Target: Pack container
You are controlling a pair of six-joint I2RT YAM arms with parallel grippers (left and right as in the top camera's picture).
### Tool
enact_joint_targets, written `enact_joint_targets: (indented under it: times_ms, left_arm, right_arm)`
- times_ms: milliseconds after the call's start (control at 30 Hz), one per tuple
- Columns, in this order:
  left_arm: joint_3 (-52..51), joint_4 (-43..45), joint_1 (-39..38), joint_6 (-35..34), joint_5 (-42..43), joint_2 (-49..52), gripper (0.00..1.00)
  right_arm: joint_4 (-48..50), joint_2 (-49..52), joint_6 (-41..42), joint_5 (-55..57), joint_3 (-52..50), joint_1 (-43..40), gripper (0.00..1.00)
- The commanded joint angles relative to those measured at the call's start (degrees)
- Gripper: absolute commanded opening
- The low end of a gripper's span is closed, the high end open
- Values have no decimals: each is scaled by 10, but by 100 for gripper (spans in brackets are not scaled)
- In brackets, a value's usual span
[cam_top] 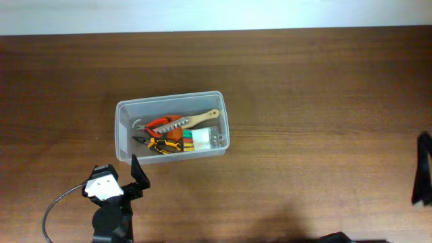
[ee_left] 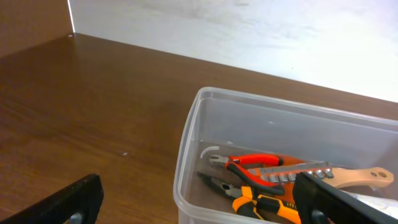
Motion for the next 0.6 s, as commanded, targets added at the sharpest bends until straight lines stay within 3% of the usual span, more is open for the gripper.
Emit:
enact_joint_targets:
  times_ms: [0,167,200,300,400,567]
  left_arm:
    - [-2,0,-2,5,-2,-2,99]
    - [-2,0,-2,5,-2,-2,99]
    - [-2,0,-2,5,-2,-2,99]
    - [-2,0,-2,5,-2,-2,99]
    - [-2,0,-2,5,-2,-2,99]
    - [-2,0,-2,5,-2,-2,99]
  right_arm:
    - [43,-65,-10,-78,-167,-54,98]
    - [187,-213,-8,-177,-490,-98,98]
    - [254,-260,-8,-204,-602,-109,98]
    - [376,-335,-8,-258,-796,-129,98]
    - [482,-391,-8,-322,-957,-138,98]
    - [604,-462,-8,-396,-1128,-138,98]
